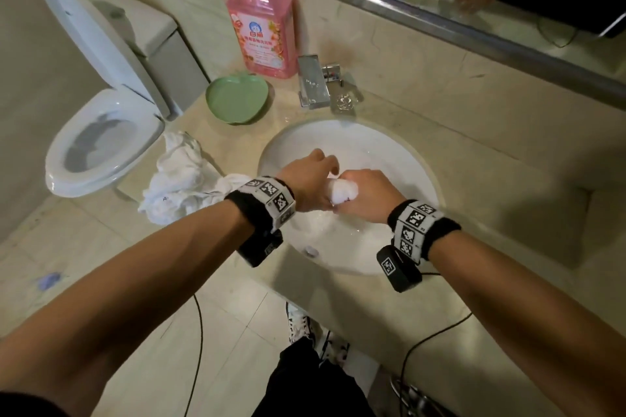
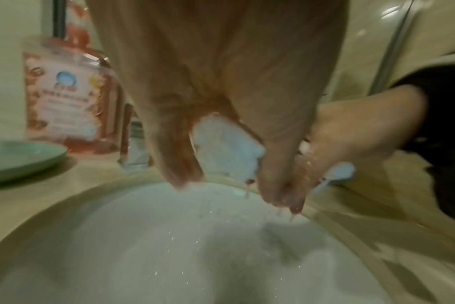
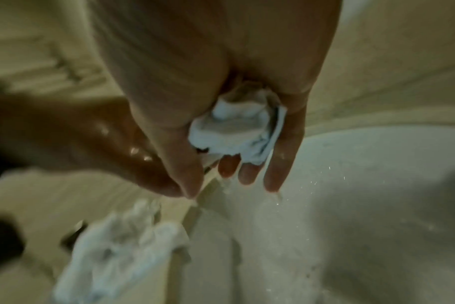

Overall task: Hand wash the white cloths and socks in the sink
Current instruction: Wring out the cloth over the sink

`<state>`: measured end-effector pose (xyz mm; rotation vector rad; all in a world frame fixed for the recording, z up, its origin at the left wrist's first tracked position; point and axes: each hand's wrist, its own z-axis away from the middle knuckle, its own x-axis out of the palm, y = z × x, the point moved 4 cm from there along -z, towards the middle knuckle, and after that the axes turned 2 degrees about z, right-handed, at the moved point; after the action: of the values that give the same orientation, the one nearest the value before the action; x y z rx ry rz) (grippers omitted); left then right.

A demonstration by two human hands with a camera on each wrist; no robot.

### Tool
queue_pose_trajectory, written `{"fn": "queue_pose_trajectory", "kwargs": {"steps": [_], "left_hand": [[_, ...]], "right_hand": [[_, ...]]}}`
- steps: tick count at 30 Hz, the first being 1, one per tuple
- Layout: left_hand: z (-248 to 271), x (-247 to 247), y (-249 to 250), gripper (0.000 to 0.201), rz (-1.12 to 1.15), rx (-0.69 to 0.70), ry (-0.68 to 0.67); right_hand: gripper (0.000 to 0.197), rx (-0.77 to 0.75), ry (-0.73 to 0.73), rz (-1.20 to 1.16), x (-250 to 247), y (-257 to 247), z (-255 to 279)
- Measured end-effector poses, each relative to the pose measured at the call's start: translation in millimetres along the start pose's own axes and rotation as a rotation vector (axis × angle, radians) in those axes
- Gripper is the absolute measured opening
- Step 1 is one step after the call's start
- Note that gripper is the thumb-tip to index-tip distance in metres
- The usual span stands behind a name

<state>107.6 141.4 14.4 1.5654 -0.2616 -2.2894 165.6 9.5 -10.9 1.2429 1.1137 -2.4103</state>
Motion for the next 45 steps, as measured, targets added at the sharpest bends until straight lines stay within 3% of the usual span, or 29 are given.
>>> {"fn": "queue_pose_trajectory", "kwargs": {"steps": [2, 4, 7, 11, 16, 20, 23, 26, 31, 35, 42, 45], "left_hand": [[11, -6, 9, 0.064, -0.144, 0.192, 0.224], [22, -4, 18, 0.068, -0.283, 0.321, 0.29], [20, -17, 19, 0.055, -0.325, 0.224, 0.278], [10, -43, 21, 0.026, -0.408, 0.195, 0.258], [4, -42, 20, 0.036, -0.369, 0.118, 0.087], [-3, -23, 14, 0.019, -0.17, 0.048, -0.06], [-6, -3, 6, 0.017, -0.036, -0.014, -0.112], [-9, 9, 1, 0.022, 0.017, -0.054, -0.152], [-16, 16, -3, 0.004, 0.063, -0.064, -0.173], [-21, 18, -5, 0.004, 0.121, -0.105, -0.207], [-29, 13, -1, 0.018, 0.137, -0.1, -0.232], [-36, -6, -2, 0.037, 0.115, -0.086, -0.194]], "right_hand": [[0.035, 0.099, -0.013, -0.319, -9, 1, 2], [0.036, 0.141, -0.071, -0.6, -15, -3, 5], [0.035, 0.135, -0.159, -0.673, -20, -17, 10], [0.049, 0.116, -0.145, -0.535, -27, -27, 12], [0.042, 0.066, -0.036, -0.113, -35, -28, 9], [0.031, -0.008, 0.037, 0.194, -26, -25, 0], [0.019, -0.08, 0.012, 0.356, -14, -24, -4], [0.026, -0.12, 0.023, 0.448, -10, -23, -10], [0.019, -0.159, 0.063, 0.516, -9, -18, -16], [0.024, -0.183, 0.076, 0.537, -8, -16, -21], [0.034, -0.19, 0.064, 0.56, -13, -8, -31], [0.046, -0.177, 0.076, 0.368, -28, -3, -36]]}}
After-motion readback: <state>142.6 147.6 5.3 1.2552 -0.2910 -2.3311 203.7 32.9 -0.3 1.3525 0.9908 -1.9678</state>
